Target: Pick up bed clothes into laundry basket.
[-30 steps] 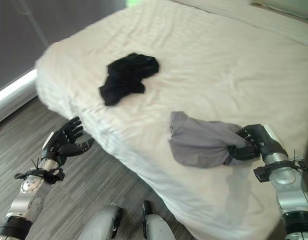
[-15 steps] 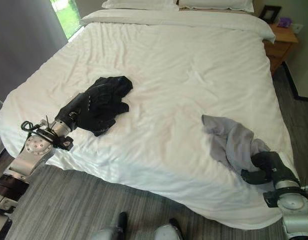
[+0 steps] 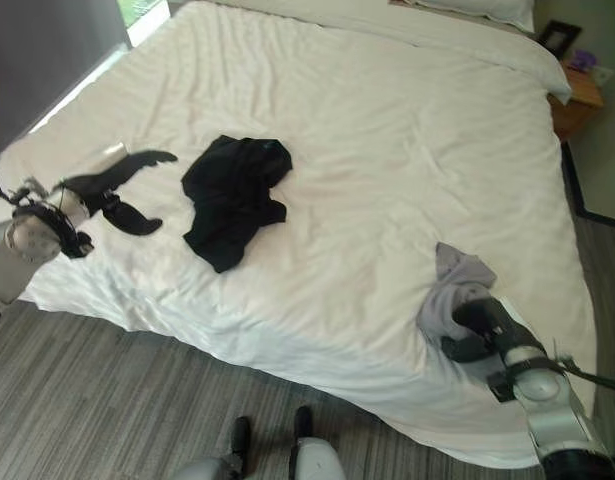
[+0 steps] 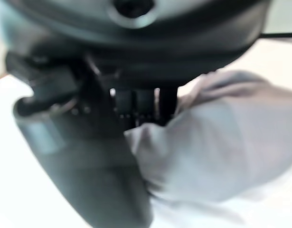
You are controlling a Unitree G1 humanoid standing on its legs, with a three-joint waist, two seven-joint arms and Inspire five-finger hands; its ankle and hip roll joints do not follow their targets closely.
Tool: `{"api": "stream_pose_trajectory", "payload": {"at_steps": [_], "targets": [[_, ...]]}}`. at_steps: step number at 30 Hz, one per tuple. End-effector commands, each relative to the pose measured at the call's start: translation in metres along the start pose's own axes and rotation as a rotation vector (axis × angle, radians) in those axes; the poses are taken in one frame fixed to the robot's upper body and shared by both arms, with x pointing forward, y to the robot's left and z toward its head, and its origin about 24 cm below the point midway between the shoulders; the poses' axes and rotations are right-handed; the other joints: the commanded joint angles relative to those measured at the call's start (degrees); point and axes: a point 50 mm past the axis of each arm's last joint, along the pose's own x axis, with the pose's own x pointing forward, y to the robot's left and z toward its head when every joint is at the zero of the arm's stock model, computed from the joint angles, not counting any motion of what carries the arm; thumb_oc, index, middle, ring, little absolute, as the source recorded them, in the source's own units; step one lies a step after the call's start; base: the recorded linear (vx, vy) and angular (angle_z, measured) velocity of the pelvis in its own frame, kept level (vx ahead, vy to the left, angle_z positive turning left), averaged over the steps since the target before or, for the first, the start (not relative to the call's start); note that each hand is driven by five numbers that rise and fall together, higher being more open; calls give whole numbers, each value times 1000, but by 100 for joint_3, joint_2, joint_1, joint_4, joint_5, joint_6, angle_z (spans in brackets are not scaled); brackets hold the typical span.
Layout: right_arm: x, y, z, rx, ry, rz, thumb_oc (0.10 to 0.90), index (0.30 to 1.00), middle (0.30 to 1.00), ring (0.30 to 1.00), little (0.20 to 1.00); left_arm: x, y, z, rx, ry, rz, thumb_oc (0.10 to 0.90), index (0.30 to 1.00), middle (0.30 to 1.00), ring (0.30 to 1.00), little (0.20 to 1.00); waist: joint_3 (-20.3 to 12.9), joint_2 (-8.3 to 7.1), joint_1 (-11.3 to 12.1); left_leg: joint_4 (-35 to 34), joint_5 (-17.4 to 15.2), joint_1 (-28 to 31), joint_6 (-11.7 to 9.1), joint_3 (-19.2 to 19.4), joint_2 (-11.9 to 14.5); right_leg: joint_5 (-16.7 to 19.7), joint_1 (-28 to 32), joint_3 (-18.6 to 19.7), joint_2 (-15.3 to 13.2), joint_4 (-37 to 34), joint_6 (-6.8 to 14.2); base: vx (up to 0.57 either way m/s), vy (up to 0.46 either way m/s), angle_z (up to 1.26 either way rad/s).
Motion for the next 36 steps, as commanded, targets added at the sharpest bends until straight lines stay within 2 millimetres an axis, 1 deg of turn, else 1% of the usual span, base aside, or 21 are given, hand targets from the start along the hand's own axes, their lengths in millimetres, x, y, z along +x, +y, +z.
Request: {"api": "stream_pose_trajectory", "payload": {"at_steps": [1, 5, 6, 8, 9, 11, 13, 14, 15, 18, 20, 21, 24, 29, 30, 31, 32, 33, 34, 35, 36], "targets": [[11, -30, 65, 7, -258, -90, 400, 300, 300, 300, 300, 26, 77, 75, -25, -242, 344, 800, 900, 900, 900, 900, -248, -96, 85, 84, -390, 21, -273, 80, 536, -148, 409, 151, -126, -196, 464, 6, -2, -9], [11, -18, 72, -8, -285, -46, 400, 300, 300, 300, 300, 35, 88, 84, 36, -216, 366, 800, 900, 900, 900, 900, -289, -153, 28, 27, -405, 43, -283, 139, 560, -105, 450, 209, -132, -342, 487, 19, 4, -21], [10, -12, 74, -15, -300, -21, 400, 300, 300, 300, 300, 40, 95, 87, 91, -191, 370, 800, 900, 900, 900, 900, -299, -186, -35, -16, -398, 51, -291, 183, 576, -66, 449, 251, -119, -425, 501, 12, 15, -24], [8, -8, 75, -10, -311, -4, 400, 300, 300, 300, 300, 43, 97, 77, 85, -129, 367, 800, 900, 900, 900, 900, -310, -220, -112, -77, -386, 65, -304, 246, 598, -13, 439, 308, -109, -500, 520, 9, 8, -14], [8, -8, 74, -9, -310, -4, 400, 300, 300, 300, 300, 43, 97, 78, 86, -130, 367, 800, 900, 900, 900, 900, -310, -227, -102, -84, -383, 67, -304, 250, 599, -9, 438, 312, -108, -506, 520, 15, 4, -18], [3, -6, 70, -6, -306, 6, 400, 300, 300, 300, 300, 44, 105, 61, 177, -21, 358, 800, 900, 900, 900, 900, -316, -274, -182, -191, -337, 85, -328, 333, 635, 64, 419, 379, -85, -612, 547, 6, 10, -24], [3, -7, 68, -8, -300, 3, 400, 300, 300, 300, 300, 44, 109, 57, 216, 10, 364, 800, 900, 900, 900, 900, -308, -297, -205, -214, -324, 84, -338, 361, 648, 84, 407, 408, -81, -638, 557, -7, 10, -13], [2, -9, 62, -8, -284, -2, 400, 300, 300, 300, 300, 42, 115, 44, 272, 90, 357, 800, 900, 900, 900, 900, -287, -327, -271, -249, -307, 80, -350, 416, 667, 136, 377, 436, -72, -675, 583, -9, 0, -16], [1, -9, 58, -2, -270, -7, 400, 300, 300, 300, 300, 40, 120, 36, 307, 137, 358, 800, 900, 900, 900, 900, -271, -364, -297, -268, -293, 74, -354, 455, 680, 177, 348, 465, -60, -700, 596, -14, 5, -15], [0, -8, 44, 35, -223, -25, 400, 300, 300, 300, 300, 34, 130, 23, 360, 223, 380, 800, 900, 900, 900, 900, -212, -413, -363, -287, -271, 16, -362, 516, 701, 259, 279, 500, -40, -753, 623, 0, 5, -13], [0, -8, 44, 35, -223, -25, 400, 300, 300, 300, 300, 34, 130, 23, 361, 223, 380, 800, 900, 900, 900, 900, -212, -416, -361, -287, -271, 15, -361, 520, 701, 261, 278, 503, -39, -755, 624, 7, 9, -8], [0, -6, 39, 56, -204, -30, 400, 300, 300, 300, 300, 34, 131, 25, 368, 213, 388, 800, 900, 900, 900, 900, -181, -431, -366, -294, -272, -5, -366, 540, 700, 289, 276, 511, -35, -789, 628, 14, 13, -4], [2, -3, 39, 73, -205, -27, 400, 300, 300, 300, 300, 35, 125, 23, 332, 203, 378, 800, 900, 900, 900, 900, -102, -463, -371, -301, -269, -33, -368, 564, 700, 319, 240, 513, -33, -805, 644, 0, 0, 0], [8, 3, 66, 60, -301, 8, 400, 300, 300, 300, 300, 39, 99, 15, 196, 183, 327, 800, 900, 900, 900, 900, 149, -664, -389, -292, -229, -178, -373, 642, 722, 442, 46, 559, 20, -821, 657, -51, -10, -3], [8, 3, 66, 58, -301, 8, 400, 300, 300, 300, 300, 38, 99, 15, 195, 185, 327, 800, 900, 900, 900, 900, 144, -659, -393, -293, -229, -178, -372, 647, 723, 444, 44, 564, 21, -823, 658, -37, -10, -10], [9, 8, 78, 52, -342, 28, 400, 300, 300, 300, 300, 40, 77, 5, 136, 203, 277, 800, 900, 900, 900, 900, 241, -730, -386, -302, -206, -234, -378, 658, 727, 502, 5, 582, 30, -868, 656, -40, -4, -9], [10, 9, 83, 50, -357, 34, 400, 300, 300, 300, 300, 40, 65, -1, 119, 218, 248, 800, 900, 900, 900, 900, 277, -754, -395, -308, -192, -261, -381, 661, 730, 521, -17, 594, 36, -891, 658, -85, 3, -19], [10, 12, 93, 49, -394, 42, 400, 300, 300, 300, 300, 44, 42, 1, 119, 212, 190, 800, 900, 900, 900, 900, 357, -790, -398, -312, -170, -326, -381, 664, 725, 534, -69, 614, 44, -908, 650, -62, 9, -20], [10, 12, 93, 49, -394, 43, 400, 300, 300, 300, 300, 44, 42, 1, 119, 213, 190, 800, 900, 900, 900, 900, 352, -788, -399, -313, -170, -328, -381, 666, 725, 535, -73, 616, 44, -907, 650, -64, 16, -17], [10, 14, 98, 52, -413, 48, 400, 300, 300, 300, 300, 46, 25, 1, 119, 209, 142, 778, 867, 867, 867, 867, 386, -796, -396, -314, -167, -354, -380, 674, 718, 535, -101, 621, 49, -915, 647, -30, 17, -6], [10, 15, 100, 56, -424, 50, 400, 300, 300, 300, 300, 47, 19, 2, 109, 204, 133, 571, 556, 556, 556, 556, 404, -803, -396, -310, -172, -364, -377, 676, 717, 537, -110, 629, 50, -914, 642, -39, 21, -4]]}}
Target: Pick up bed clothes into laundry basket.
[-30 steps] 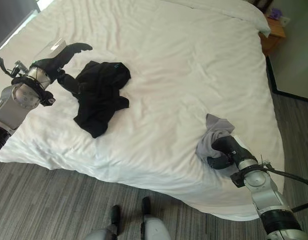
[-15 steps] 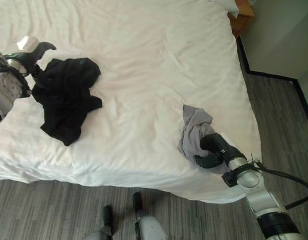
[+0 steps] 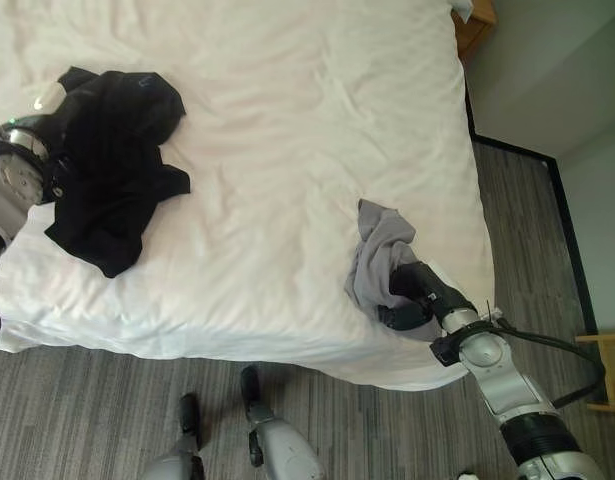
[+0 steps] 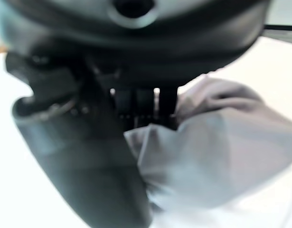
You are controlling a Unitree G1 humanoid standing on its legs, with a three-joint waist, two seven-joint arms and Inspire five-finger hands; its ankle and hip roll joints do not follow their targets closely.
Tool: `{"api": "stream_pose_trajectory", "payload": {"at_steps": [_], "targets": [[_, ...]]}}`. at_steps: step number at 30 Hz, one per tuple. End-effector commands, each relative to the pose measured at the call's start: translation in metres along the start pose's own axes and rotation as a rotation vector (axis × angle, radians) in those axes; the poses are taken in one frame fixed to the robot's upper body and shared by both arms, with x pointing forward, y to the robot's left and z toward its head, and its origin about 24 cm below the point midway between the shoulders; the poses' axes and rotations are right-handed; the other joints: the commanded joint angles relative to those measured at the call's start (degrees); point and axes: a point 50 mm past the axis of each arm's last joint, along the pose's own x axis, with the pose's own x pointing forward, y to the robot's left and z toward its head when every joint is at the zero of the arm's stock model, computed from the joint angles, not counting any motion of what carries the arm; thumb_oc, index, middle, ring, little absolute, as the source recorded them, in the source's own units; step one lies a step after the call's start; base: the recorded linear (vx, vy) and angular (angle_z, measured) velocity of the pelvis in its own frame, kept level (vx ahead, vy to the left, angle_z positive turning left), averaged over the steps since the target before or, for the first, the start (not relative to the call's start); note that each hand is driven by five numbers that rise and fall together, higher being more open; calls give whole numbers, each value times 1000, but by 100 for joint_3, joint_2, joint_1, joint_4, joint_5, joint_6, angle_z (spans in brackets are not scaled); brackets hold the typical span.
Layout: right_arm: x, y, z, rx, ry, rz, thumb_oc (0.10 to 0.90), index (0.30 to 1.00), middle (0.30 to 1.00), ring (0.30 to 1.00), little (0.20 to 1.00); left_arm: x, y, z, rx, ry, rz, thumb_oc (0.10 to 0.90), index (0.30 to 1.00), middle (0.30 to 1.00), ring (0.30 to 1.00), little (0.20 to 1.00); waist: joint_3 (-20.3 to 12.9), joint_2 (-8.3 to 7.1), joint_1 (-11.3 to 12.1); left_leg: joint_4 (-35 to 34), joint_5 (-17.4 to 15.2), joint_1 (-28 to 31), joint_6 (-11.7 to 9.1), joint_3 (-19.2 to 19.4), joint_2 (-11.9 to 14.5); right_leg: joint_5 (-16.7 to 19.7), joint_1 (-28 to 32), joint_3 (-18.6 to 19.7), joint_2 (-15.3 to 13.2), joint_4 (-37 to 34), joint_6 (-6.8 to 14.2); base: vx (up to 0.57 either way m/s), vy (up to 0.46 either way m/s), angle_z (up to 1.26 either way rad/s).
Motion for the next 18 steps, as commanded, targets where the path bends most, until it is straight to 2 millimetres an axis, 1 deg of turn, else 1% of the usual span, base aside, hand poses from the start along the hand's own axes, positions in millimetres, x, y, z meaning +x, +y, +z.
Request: {"api": "stream_pose_trajectory", "payload": {"at_steps": [1, 2, 3, 4, 5, 7, 8, 10, 11, 12, 13, 14, 15, 16, 17, 18], "targets": [[9, -22, 41, 16, -184, -93, 400, 300, 300, 300, 300, 6, 3, 45, -93, -136, 42, 485, 427, 427, 427, 427, 89, 109, 187, 50, -119, -92, -183, -84, 341, -118, 124, 14, -431, 155, 749, -29, 13, -3], [10, -21, 42, 19, -188, -92, 400, 300, 300, 300, 300, 6, -7, 46, -110, -132, 18, 400, 300, 300, 300, 300, 90, 112, 194, 51, -126, -89, -179, -89, 339, -128, 125, 21, -423, 155, 744, -33, 8, -2], [11, -19, 42, 26, -189, -92, 400, 300, 300, 300, 300, 5, -22, 47, -133, -124, -21, 400, 300, 300, 300, 300, 98, 102, 200, 55, -136, -86, -176, -93, 339, -138, 120, 18, -422, 160, 747, -32, 4, 0], [12, -17, 42, 26, -184, -89, 400, 300, 300, 300, 300, 4, -30, 52, -127, -139, -43, 400, 300, 300, 300, 300, 92, 106, 194, 56, -149, -74, -172, -89, 343, -145, 120, 26, -418, 167, 752, -34, 5, 0], [14, -17, 42, 31, -182, -91, 400, 300, 300, 300, 300, 1, -45, 61, -114, -170, -92, 400, 300, 300, 300, 300, 91, 106, 200, 65, -161, -61, -168, -77, 345, -171, 131, 28, -414, 185, 753, 0, 0, 0], [15, -17, 42, 32, -178, -93, 400, 300, 300, 300, 300, 0, -48, 64, -130, -181, -96, 400, 300, 300, 300, 300, 89, 107, 216, 69, -177, -33, -161, -70, 344, -186, 146, 44, -411, 197, 750, -12, 2, -2], [17, -17, 42, 38, -174, -93, 400, 300, 300, 300, 300, -3, -54, 75, -171, -232, -112, 400, 300, 300, 300, 300, 68, 119, 244, 70, -199, 16, -153, -70, 344, -217, 175, 50, -411, 214, 742, -24, 5, -5], [16, -18, 40, 43, -167, -97, 400, 300, 300, 300, 300, -8, -56, 86, -256, -286, -116, 400, 300, 300, 300, 300, 28, 162, 281, 60, -220, 91, -153, -77, 332, -257, 248, 20, -421, 215, 734, -7, -6, -10], [16, -20, 39, 46, -161, -108, 400, 300, 300, 300, 300, -11, -51, 99, -326, -350, -100, 400, 300, 300, 300, 300, -11, 193, 321, 56, -226, 121, -152, -96, 320, -281, 283, -9, -436, 221, 732, 20, -20, -10], [15, -22, 39, 60, -163, -124, 400, 300, 300, 300, 300, -17, -46, 108, -413, -405, -81, 400, 300, 300, 300, 300, -51, 241, 368, 49, -236, 161, -150, -126, 308, -312, 338, -50, -450, 234, 728, 37, -21, -3], [15, -23, 36, 69, -154, -133, 400, 300, 300, 300, 300, -21, -48, 112, -480, -432, -93, 400, 300, 300, 300, 300, -97, 287, 409, 44, -243, 202, -148, -152, 290, -339, 389, -88, -467, 249, 721, 0, 0, 0], [15, -23, 36, 68, -153, -132, 400, 300, 300, 300, 300, -21, -48, 111, -482, -430, -95, 400, 300, 300, 300, 300, -98, 294, 399, 43, -245, 211, -148, -160, 291, -343, 402, -97, -467, 248, 721, 54, -22, 7], [13, -29, 35, 107, -153, -176, 400, 300, 300, 300, 300, -34, -38, 123, -647, -533, -84, 400, 300, 300, 300, 300, -183, 420, 507, 28, -278, 317, -146, -240, 259, -444, 542, -205, -495, 287, 707, 53, -20, 10], [11, -31, 34, 114, -154, -192, 400, 300, 300, 300, 300, -41, -35, 124, -723, -570, -70, 400, 300, 300, 300, 300, -266, 476, 538, 10, -256, 333, -142, -285, 234, -469, 566, -248, -515, 310, 695, 75, -38, 12], [5, -35, 35, 145, -176, -231, 400, 300, 300, 300, 300, -57, -32, 115, -891, -620, -62, 400, 300, 300, 300, 300, -397, 583, 621, -1, -278, 429, -142, -344, 213, -547, 701, -342, -556, 353, 677, 65, -30, 16], [3, -35, 36, 176, -192, -240, 400, 300, 300, 300, 300, -63, -36, 109, -977, -618, -69, 400, 300, 300, 300, 300, -476, 628, 645, 0, -293, 491, -133, -370, 203, -598, 759, -357, -563, 381, 659, 84, -37, 18]]}}
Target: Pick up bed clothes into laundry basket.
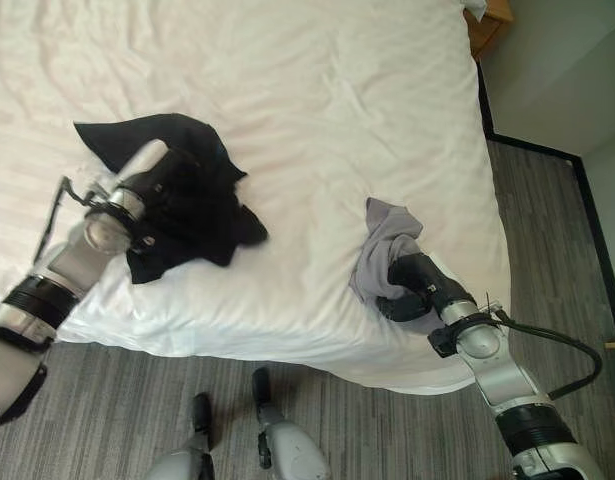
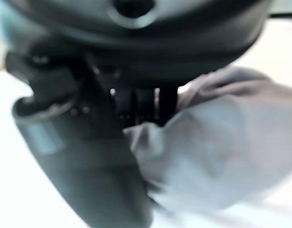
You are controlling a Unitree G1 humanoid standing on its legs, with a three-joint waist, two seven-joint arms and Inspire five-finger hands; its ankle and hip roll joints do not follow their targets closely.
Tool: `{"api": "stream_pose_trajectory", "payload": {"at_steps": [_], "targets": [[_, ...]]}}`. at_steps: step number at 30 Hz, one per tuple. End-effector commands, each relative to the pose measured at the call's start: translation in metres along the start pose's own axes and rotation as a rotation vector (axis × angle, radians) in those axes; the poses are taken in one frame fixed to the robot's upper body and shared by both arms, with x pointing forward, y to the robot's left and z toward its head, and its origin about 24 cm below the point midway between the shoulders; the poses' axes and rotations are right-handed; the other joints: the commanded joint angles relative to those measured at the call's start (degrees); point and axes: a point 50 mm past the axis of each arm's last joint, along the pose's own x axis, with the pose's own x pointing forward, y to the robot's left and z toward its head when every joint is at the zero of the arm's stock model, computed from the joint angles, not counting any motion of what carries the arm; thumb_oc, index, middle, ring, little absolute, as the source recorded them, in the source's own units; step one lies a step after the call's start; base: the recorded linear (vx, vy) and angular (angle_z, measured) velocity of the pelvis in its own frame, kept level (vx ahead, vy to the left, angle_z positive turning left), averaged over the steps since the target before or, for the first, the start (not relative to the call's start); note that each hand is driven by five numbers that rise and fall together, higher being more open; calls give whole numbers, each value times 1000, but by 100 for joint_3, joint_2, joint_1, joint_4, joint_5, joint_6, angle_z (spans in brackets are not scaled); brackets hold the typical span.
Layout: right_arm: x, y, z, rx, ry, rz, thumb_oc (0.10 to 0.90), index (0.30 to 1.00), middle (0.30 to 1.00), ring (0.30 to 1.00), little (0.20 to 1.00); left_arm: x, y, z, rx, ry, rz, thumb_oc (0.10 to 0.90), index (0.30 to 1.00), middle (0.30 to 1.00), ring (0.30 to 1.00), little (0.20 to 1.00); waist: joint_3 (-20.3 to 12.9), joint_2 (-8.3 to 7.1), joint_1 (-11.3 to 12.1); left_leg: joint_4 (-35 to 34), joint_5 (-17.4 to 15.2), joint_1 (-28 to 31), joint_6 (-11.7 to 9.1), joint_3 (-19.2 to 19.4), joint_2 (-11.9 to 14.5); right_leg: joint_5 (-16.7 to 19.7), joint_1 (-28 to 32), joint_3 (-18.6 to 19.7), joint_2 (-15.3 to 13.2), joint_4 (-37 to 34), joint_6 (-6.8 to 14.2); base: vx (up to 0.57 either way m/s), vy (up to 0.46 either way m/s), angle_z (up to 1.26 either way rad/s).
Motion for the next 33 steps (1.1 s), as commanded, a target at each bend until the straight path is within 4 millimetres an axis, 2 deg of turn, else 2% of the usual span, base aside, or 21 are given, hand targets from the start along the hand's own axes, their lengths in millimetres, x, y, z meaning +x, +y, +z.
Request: {"api": "stream_pose_trajectory", "payload": {"at_steps": [1, 2, 3, 6, 8, 9, 10, 12, 14, 17, 20, 21, 22, 25, 26, 28, 29, 30, 31, 32, 33], "targets": [[-5, -22, 36, 152, -223, -170, 400, 300, 300, 300, 300, -8, 32, 29, -379, -262, 205, 400, 300, 300, 300, 300, -853, 171, 352, 25, -350, -13, -104, -320, 173, -681, 209, -297, -572, 512, 692, 68, -21, 32], [-8, -19, 38, 182, -245, -174, 400, 300, 300, 300, 300, -19, 29, 21, -428, -254, 220, 400, 300, 300, 300, 300, -929, 202, 391, 21, -334, 10, -96, -344, 160, -688, 239, -310, -584, 527, 671, 67, -35, 32], [-17, -11, 42, 291, -298, -179, 400, 300, 300, 300, 300, -49, 29, 1, -524, -229, 278, 400, 300, 300, 300, 300, -1065, 265, 486, 57, -341, 137, -78, -385, 137, -756, 386, -355, -609, 597, 628, 58, -28, 38], [-33, 9, 43, 426, -347, -148, 400, 300, 300, 300, 300, -95, 18, -26, -587, -146, 312, 400, 300, 300, 300, 300, -1317, 337, 585, 53, -416, 314, -69, -431, 126, -881, 601, -436, -638, 570, 594, 99, -27, 15], [-54, 38, 38, 686, -383, -96, 400, 300, 300, 300, 300, -151, -11, -54, -730, -14, 361, 400, 300, 300, 300, 300, -1517, 385, 736, 94, -425, 376, -24, -475, 78, -891, 719, -530, -694, 545, 570, 69, -11, 38], [-58, 45, 34, 759, -373, -87, 400, 300, 300, 300, 300, -164, -21, -62, -787, 32, 389, 400, 300, 300, 300, 300, -1554, 405, 764, 79, -482, 443, -15, -490, 72, -948, 785, -559, -700, 539, 575, 13, 14, 35], [-67, 58, 26, 867, -351, -79, 400, 300, 300, 300, 300, -187, -44, -73, -957, 105, 463, 400, 300, 300, 300, 300, -1561, 418, 856, 95, -493, 467, 15, -518, 38, -962, 821, -593, -722, 558, 565, 31, 12, 15], [-73, 66, 21, 891, -322, -73, 400, 300, 300, 300, 300, -199, -54, -76, -1009, 146, 476, 400, 300, 300, 300, 300, -1589, 422, 882, 110, -510, 496, 33, -539, 9, -979, 865, -620, -734, 572, 567, 5, 11, 18], [-74, 67, 21, 901, -319, -68, 400, 300, 300, 300, 300, -199, -55, -76, -994, 149, 468, 400, 300, 300, 300, 300, -1594, 429, 886, 132, -519, 496, 37, -560, 0, -989, 887, -631, -746, 582, 574, -12, 22, 21], [-71, 55, 31, 868, -371, -99, 400, 300, 300, 300, 300, -178, -26, -64, -822, 43, 454, 400, 300, 300, 300, 300, -1582, 434, 827, 230, -565, 489, 51, -577, -26, -996, 859, -560, -792, 701, 599, -53, 74, 0], [-83, 45, 17, 878, -342, -201, 400, 300, 300, 300, 300, -153, -17, -48, -843, -75, 435, 400, 300, 300, 300, 300, -1307, 405, 441, 123, -492, 405, 81, -242, -32, -647, 405, -262, -826, 795, 730, -160, 106, -19], [-83, 45, 17, 878, -342, -202, 400, 300, 300, 300, 300, -152, -17, -48, -843, -77, 433, 400, 300, 300, 300, 300, -1320, 403, 481, 115, -489, 395, 82, -209, -29, -641, 369, -226, -820, 807, 732, -401, 49, -73], [-86, 46, 6, 877, -295, -238, 400, 300, 300, 300, 300, -139, -13, -37, -823, -138, 407, 400, 300, 300, 300, 300, -1017, 320, 59, 10, -334, 58, 14, 339, 134, -58, -212, 40, -751, 767, 937, -335, 19, -90], [-87, 51, 5, 902, -281, -238, 400, 300, 300, 300, 300, -133, -13, -35, -830, -146, 400, 400, 300, 300, 300, 300, -988, 339, -105, 4, -235, -132, 2, 650, 336, -209, -417, 89, -686, 967, 901, -281, 49, -154], [-86, 53, 4, 921, -282, -238, 400, 300, 300, 300, 300, -131, -12, -34, -828, -151, 410, 400, 300, 300, 300, 300, -986, 385, -112, 5, -201, -136, -22, 854, 467, -447, -318, -156, -759, 1147, 837, -172, 35, -155], [-84, 54, 8, 963, -306, -257, 400, 300, 300, 300, 300, -132, -1, -31, -807, -176, 450, 400, 300, 300, 300, 300, -1026, 431, -37, 64, -156, -61, -34, 1503, 735, -895, -72, -1043, -1106, 1702, 640, -202, 65, -176], [-82, 53, 10, 958, -313, -253, 400, 300, 300, 300, 300, -131, 1, -29, -809, -194, 451, 400, 300, 300, 300, 300, -1062, 402, -28, 64, -277, 77, -49, 1682, 752, -1126, 91, -1204, -1276, 2137, 666, -84, 60, -222], [-82, 53, 10, 958, -313, -253, 400, 300, 300, 300, 300, -131, 1, -29, -809, -194, 451, 400, 300, 300, 300, 300, -1056, 394, -23, 63, -281, 86, -48, 1688, 746, -1137, 88, -1195, -1283, 2153, 669, -200, 13, -231], [-74, 50, 16, 953, -334, -271, 400, 300, 300, 300, 300, -132, 2, -29, -827, -205, 472, 400, 300, 300, 300, 300, -1207, 362, 47, 87, -211, 67, -20, 2146, 822, -1127, 430, -1596, -1548, 2364, 665, -195, -24, -183], [-74, 50, 16, 952, -335, -273, 400, 300, 300, 300, 300, -132, 2, -29, -828, -206, 473, 400, 300, 300, 300, 300, -1183, 345, 80, 84, -226, 107, -21, 2190, 806, -1141, 429, -1548, -1565, 2384, 677, -301, -91, -111], [-67, 48, 22, 962, -356, -281, 400, 300, 300, 300, 300, -134, 3, -30, -820, -198, 491, 400, 300, 300, 300, 300, -1289, 339, 181, 109, -174, 70, -26, 2475, 880, -1080, 691, -1865, -1794, 2360, 680, -297, -152, -164]]}}
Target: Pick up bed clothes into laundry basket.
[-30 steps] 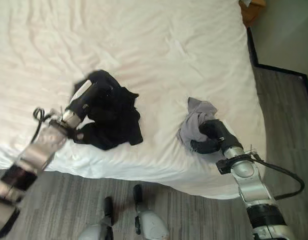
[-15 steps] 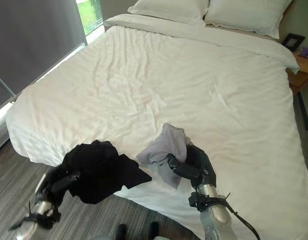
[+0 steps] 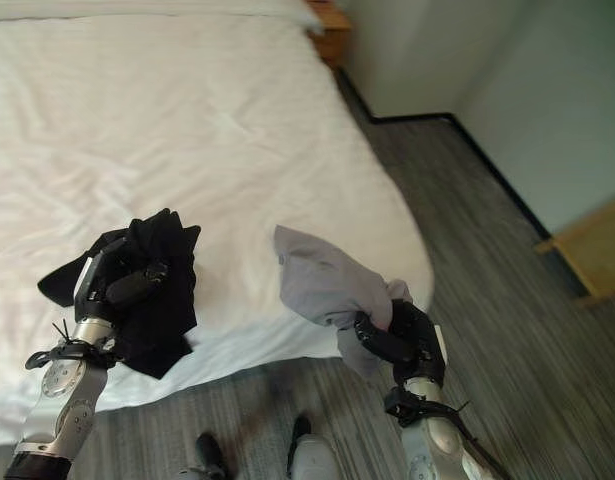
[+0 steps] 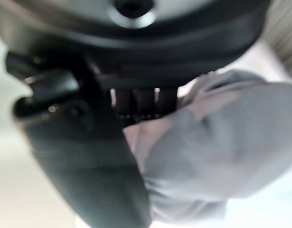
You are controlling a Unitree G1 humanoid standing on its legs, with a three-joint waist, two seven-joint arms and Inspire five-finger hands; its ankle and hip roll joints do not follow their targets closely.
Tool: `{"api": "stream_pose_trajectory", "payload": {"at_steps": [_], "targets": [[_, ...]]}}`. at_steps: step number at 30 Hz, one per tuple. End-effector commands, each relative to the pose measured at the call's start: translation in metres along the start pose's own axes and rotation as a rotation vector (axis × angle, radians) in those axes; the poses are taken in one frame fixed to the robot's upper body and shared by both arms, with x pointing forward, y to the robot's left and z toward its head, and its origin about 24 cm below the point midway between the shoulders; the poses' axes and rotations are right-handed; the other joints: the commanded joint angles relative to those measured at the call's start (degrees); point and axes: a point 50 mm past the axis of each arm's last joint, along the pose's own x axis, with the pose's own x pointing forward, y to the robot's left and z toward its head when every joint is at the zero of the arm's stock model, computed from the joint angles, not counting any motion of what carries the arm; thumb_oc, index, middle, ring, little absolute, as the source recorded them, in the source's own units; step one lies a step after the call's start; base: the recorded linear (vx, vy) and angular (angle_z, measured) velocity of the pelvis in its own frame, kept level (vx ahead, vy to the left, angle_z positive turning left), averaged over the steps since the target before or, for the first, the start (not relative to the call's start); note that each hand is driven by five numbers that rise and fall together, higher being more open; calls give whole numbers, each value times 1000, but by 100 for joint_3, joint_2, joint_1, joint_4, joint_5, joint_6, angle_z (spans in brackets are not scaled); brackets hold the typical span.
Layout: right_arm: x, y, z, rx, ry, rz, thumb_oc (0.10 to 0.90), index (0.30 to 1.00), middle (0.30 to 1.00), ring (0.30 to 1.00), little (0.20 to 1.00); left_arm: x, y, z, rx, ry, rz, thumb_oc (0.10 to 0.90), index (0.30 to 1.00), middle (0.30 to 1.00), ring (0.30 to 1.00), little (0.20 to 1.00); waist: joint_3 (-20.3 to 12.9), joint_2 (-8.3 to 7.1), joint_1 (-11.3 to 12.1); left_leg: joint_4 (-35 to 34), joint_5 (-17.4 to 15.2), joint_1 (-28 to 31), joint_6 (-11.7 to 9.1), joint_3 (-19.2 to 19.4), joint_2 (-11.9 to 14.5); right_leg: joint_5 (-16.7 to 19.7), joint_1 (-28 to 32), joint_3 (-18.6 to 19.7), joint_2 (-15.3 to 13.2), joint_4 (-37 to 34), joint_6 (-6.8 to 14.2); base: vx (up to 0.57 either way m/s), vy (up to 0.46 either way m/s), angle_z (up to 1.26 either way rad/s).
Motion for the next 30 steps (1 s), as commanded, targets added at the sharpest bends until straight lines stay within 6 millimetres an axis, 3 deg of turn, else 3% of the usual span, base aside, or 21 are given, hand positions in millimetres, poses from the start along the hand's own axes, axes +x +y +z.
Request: {"api": "stream_pose_trajectory", "payload": {"at_steps": [1, 2, 3, 4, 5, 7, 8, 9, 10, 11, 12, 13, 14, 15, 16, 17, 19, 22, 25, 30], "targets": [[35, 30, 77, 62, -396, 89, 400, 300, 300, 300, 300, -4, 1, 69, 66, -349, -9, 400, 300, 300, 300, 300, -625, 54, 415, -271, 273, -433, -407, 206, 224, 47, 405, -640, -826, 93, -142, -387, -245, -176], [37, 33, 76, 78, -390, 99, 400, 300, 300, 300, 300, -7, 6, 67, 82, -339, 11, 400, 300, 300, 300, 300, -694, 14, 505, -217, 325, -467, -459, 401, 332, 50, 596, -824, -835, -99, -115, -404, -295, -236], [39, 39, 76, 83, -389, 128, 400, 300, 300, 300, 300, -11, 14, 65, 94, -328, 46, 400, 300, 300, 300, 300, -731, -33, 619, -139, 411, -528, -524, 682, 494, -50, 723, -1239, -797, -429, -72, -244, -402, -264], [37, 37, 72, 92, -375, 118, 400, 300, 300, 300, 300, -13, 19, 66, 91, -329, 68, 400, 300, 300, 300, 300, -734, -70, 660, 121, 629, -675, -774, 796, 800, -336, 810, -1181, -421, -876, -175, -197, -475, -279], [34, 31, 72, 76, -373, 100, 400, 300, 300, 300, 300, -14, 24, 64, 86, -325, 95, 400, 300, 300, 300, 300, -720, -97, 604, 333, 821, -775, -924, 922, 1037, -557, 844, -1167, -266, -1108, -238, -91, -600, -225], [28, 17, 72, 72, -374, 48, 400, 300, 300, 300, 300, -13, 25, 54, 48, -296, 112, 400, 300, 300, 300, 300, -608, -93, 566, 1120, 1103, -1186, -1414, 690, 1751, -865, 893, -856, 274, -1449, -545, -35, -585, -47], [29, 17, 75, 60, -379, 44, 400, 300, 300, 300, 300, -13, 25, 50, 32, -287, 134, 400, 300, 300, 300, 300, -509, -78, 569, 1468, 1146, -1236, -1533, 424, 1924, -948, 934, -770, 406, -1452, -621, -30, -424, -45], [34, 22, 79, 35, -383, 76, 400, 300, 300, 300, 300, -15, 26, 44, 26, -266, 170, 400, 300, 300, 300, 300, -282, -32, 689, 1869, 1314, -1301, -1617, -599, 1864, -1055, 957, -505, 529, -1405, -739, -181, -257, -54], [39, 30, 85, -5, -394, 127, 400, 300, 300, 300, 300, -18, 28, 44, 43, -267, 179, 400, 300, 300, 300, 300, -132, -17, 862, 2127, 1446, -1348, -1421, -1768, 1460, -937, 810, -245, 561, -1342, -804, -247, -224, -76], [46, 36, 91, -33, -406, 163, 400, 300, 300, 300, 300, -20, 26, 43, 46, -263, 178, 400, 300, 300, 300, 300, -73, -92, 988, 2409, 1242, -1429, -1337, -2591, 1001, -843, 704, 137, 569, -1353, -838, -266, -249, -151], [49, 37, 94, -45, -411, 168, 400, 300, 300, 300, 300, -24, 27, 40, 51, -255, 191, 400, 300, 300, 300, 300, -55, -139, 1030, 2670, 973, -1448, -1275, -3005, 691, -748, 635, 408, 623, -1415, -852, -120, -209, -224], [49, 37, 94, -45, -412, 169, 400, 300, 300, 300, 300, -24, 27, 40, 51, -255, 191, 400, 300, 300, 300, 300, -63, -138, 1029, 2672, 985, -1468, -1265, -3001, 688, -727, 621, 410, 620, -1425, -849, -92, -208, -258], [51, 39, 95, -50, -419, 174, 400, 300, 300, 300, 300, -29, 29, 37, 43, -245, 213, 400, 300, 300, 300, 300, -70, -163, 1040, 2876, 756, -1374, -1189, -3214, 443, -618, 551, 661, 700, -1492, -868, -10, -210, -202], [51, 38, 95, -81, -422, 167, 400, 300, 300, 300, 300, -34, 32, 32, 19, -235, 244, 400, 300, 300, 300, 300, -169, -112, 1006, 2706, 448, -1124, -1029, -3194, 236, -539, 528, 1035, 917, -1594, -910, 24, -231, -156], [50, 36, 95, -94, -418, 164, 400, 300, 300, 300, 300, -35, 33, 31, 17, -229, 250, 400, 300, 300, 300, 300, -215, -82, 958, 2622, 355, -1084, -974, -3153, 166, -542, 536, 1141, 982, -1613, -929, 92, -147, -126], [49, 34, 95, -106, -423, 144, 400, 300, 300, 300, 300, -34, 32, 29, 11, -226, 254, 400, 300, 300, 300, 300, -233, -19, 946, 2397, 72, -976, -896, -3103, 13, -551, 592, 1270, 1060, -1669, -927, 56, -37, -136], [45, 26, 95, -128, -434, 99, 400, 300, 300, 300, 300, -30, 26, 29, 0, -236, 239, 400, 300, 300, 300, 300, -304, 123, 834, 1303, -242, -671, -675, -2803, -211, -521, 515, 1362, 1132, -1636, -862, 24, 37, -109], [38, 11, 81, -126, -378, 42, 400, 300, 300, 300, 300, -22, 18, 27, -2, -234, 213, 400, 300, 300, 300, 300, -378, 264, 634, 764, -298, -279, -621, -2999, -409, -557, 446, 1371, 1175, -1562, -854, 10, 49, -38], [31, 3, 73, -137, -349, 10, 400, 300, 300, 300, 300, -19, 13, 24, -19, -229, 195, 400, 300, 300, 300, 300, -553, 312, 440, 281, -168, -87, -632, -2984, -447, -622, 452, 1249, 1155, -1560, -835, 24, 12, -2], [33, 6, 72, -156, -337, 40, 400, 300, 300, 300, 300, -24, 16, 13, -23, -175, 210, 400, 300, 300, 300, 300, -657, 304, 435, 320, -241, -16, -605, -2955, -443, -643, 505, 1265, 1131, -1588, -834, 13, -4, 7]]}}
